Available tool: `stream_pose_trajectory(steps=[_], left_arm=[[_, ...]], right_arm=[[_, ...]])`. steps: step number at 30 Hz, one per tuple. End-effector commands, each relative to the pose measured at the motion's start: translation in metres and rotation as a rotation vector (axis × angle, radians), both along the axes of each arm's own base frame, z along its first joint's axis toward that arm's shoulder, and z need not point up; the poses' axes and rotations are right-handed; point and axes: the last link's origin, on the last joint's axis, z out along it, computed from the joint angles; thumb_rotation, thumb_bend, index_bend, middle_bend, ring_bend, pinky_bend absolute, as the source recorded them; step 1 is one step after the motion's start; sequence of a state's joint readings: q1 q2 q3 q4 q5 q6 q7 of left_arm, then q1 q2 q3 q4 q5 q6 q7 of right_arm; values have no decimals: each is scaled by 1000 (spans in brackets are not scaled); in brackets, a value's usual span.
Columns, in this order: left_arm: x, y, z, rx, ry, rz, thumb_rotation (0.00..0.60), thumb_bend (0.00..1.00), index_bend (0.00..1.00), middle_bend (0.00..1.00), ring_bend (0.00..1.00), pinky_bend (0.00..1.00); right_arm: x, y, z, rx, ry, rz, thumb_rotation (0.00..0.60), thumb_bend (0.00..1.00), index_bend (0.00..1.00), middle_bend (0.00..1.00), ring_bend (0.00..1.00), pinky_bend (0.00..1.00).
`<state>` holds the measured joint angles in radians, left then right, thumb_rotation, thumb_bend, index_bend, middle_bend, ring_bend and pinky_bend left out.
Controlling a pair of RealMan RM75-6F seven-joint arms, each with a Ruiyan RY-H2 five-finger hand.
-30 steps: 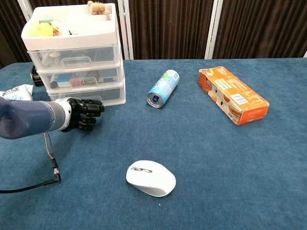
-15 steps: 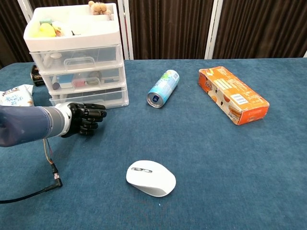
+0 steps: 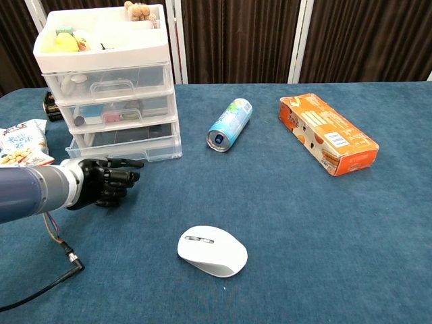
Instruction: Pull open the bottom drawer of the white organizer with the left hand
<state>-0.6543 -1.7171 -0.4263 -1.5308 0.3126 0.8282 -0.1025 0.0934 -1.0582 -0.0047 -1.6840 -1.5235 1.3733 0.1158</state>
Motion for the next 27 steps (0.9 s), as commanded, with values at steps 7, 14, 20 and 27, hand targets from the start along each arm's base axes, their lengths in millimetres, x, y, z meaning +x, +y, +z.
stream_pose_trajectory(steps=[7, 14, 20, 27], left_arm=[[-14, -16, 25, -46, 122, -176, 600, 579, 161, 970, 934, 963], [-15, -18, 50, 22, 270, -350, 600, 578, 212, 976, 935, 963], [-7, -1, 69, 149, 553, -511, 600, 577, 222, 968, 925, 961], [12, 21, 70, 126, 819, -558, 600, 578, 218, 979, 935, 965]], right_arm=[[0, -1, -2, 9, 10, -3, 600, 108, 0, 0, 0, 65], [0, -1, -2, 4, 12, -6, 600, 109, 0, 0, 0, 65], [0, -1, -3, 7, 15, -8, 600, 108, 0, 0, 0, 65], [0, 0, -2, 6, 13, -8, 600, 109, 0, 0, 0, 65]])
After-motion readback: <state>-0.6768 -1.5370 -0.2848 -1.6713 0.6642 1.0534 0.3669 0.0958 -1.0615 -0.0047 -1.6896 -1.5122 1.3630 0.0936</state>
